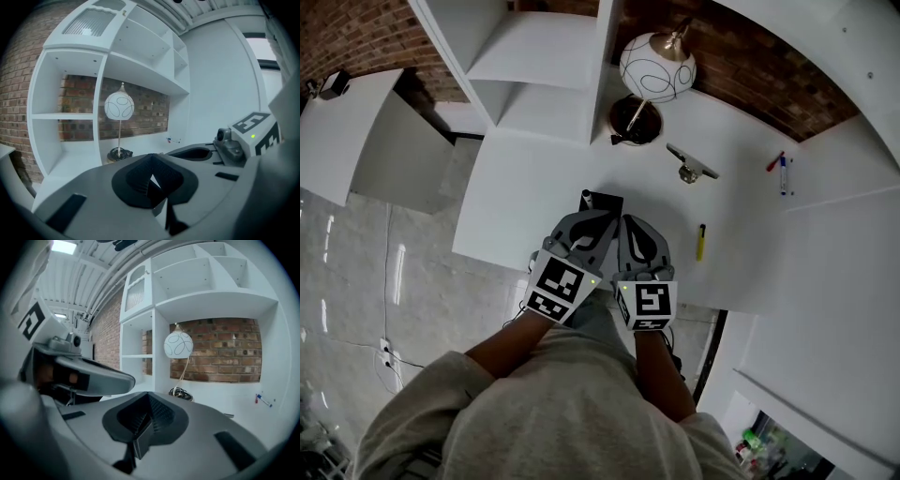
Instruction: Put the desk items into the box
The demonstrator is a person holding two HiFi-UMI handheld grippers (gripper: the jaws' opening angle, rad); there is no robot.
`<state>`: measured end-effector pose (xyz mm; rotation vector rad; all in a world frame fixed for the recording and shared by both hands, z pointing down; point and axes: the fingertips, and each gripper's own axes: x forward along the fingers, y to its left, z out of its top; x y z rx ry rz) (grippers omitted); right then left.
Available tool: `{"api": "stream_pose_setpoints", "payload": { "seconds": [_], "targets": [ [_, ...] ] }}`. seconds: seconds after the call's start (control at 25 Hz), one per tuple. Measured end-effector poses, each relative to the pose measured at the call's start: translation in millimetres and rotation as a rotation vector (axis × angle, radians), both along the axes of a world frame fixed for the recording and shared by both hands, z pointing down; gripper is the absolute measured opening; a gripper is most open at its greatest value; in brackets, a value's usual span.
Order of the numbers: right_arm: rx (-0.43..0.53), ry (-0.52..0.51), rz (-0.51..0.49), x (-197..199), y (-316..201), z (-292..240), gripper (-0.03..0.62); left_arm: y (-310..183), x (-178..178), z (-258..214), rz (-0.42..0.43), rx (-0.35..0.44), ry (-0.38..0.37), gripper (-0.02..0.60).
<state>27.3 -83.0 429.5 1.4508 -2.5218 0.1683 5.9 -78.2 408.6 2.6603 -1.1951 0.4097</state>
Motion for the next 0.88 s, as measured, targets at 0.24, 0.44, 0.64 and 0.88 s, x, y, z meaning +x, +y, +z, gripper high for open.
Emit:
{"api": "stream_pose_setpoints", "payload": {
  "seconds": [0.24,0.44,0.64,0.88],
  "targets": [
    [0.046,0.000,0.074,28,-1,-21,0.017,-2,16,-4,0.024,0.020,0.002,0.006],
    [0.051,0.016,0.136,59,-1,-27,0.017,1,40,-6,0.074,0.026,0.008,0.006],
    [0.029,0.019,0.220,94,3,-23,0.017,3,66,-2,0.135,0.016,0.009,0.006],
    [0.019,0.031,0.280,129,7,-19,0.017,5,96,3,0.190,0.005,0.013,0.007]
  ]
}}
